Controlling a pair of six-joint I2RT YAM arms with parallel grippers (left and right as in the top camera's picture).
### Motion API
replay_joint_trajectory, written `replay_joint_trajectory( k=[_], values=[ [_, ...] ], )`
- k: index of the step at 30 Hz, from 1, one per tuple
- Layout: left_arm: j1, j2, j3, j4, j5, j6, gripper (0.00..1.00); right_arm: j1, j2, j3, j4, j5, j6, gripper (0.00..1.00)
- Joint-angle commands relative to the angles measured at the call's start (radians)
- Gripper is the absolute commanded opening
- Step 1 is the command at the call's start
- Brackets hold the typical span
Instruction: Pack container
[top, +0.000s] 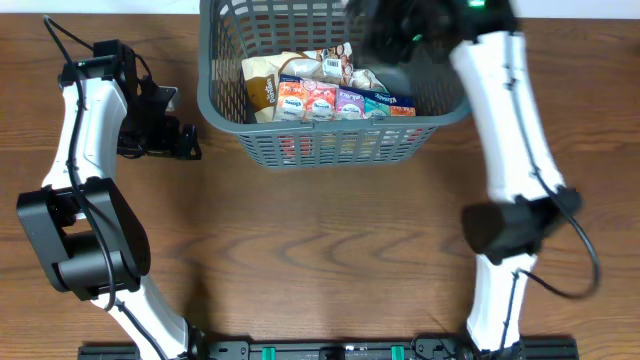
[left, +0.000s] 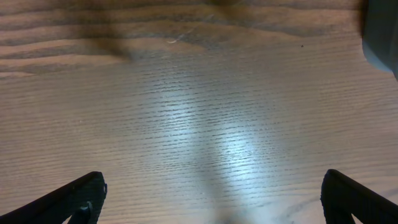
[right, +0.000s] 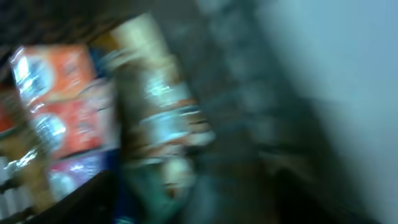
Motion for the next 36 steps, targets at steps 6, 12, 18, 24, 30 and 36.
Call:
replay_joint_trajectory(
  k=[6,12,18,24,30,36],
  values=[
    [-0.004,-0.001,-0.002,-0.002,-0.098,0.061,0.99,-0.299,-0.214,0.017,-0.035,0.034,0.399,0.99],
    [-0.01,-0.006,-0.002,-0.005,-0.097,0.066,0.99,-0.497,-0.231,0.017,-0.238,0.041,0.554,0.99],
    [-0.041,-0.041,-0.002,-0.006,-0.092,0.05,0.98,-0.595,-0.229,0.015,-0.336,0.127,0.565,0.99],
    [-0.076,-0.1,-0.002,-0.01,-0.085,0.029,0.99,-0.62,-0.226,-0.071,-0.377,0.172,0.561,0.99],
    [-0.109,-0.18,-0.002,-0.032,-0.074,-0.006,0.99,-0.619,-0.228,-0.264,-0.372,0.171,0.553,0.99],
    [-0.115,-0.281,-0.04,-0.032,-0.04,-0.013,0.99,-0.619,-0.28,-0.471,-0.312,0.156,0.538,0.99]
  ],
)
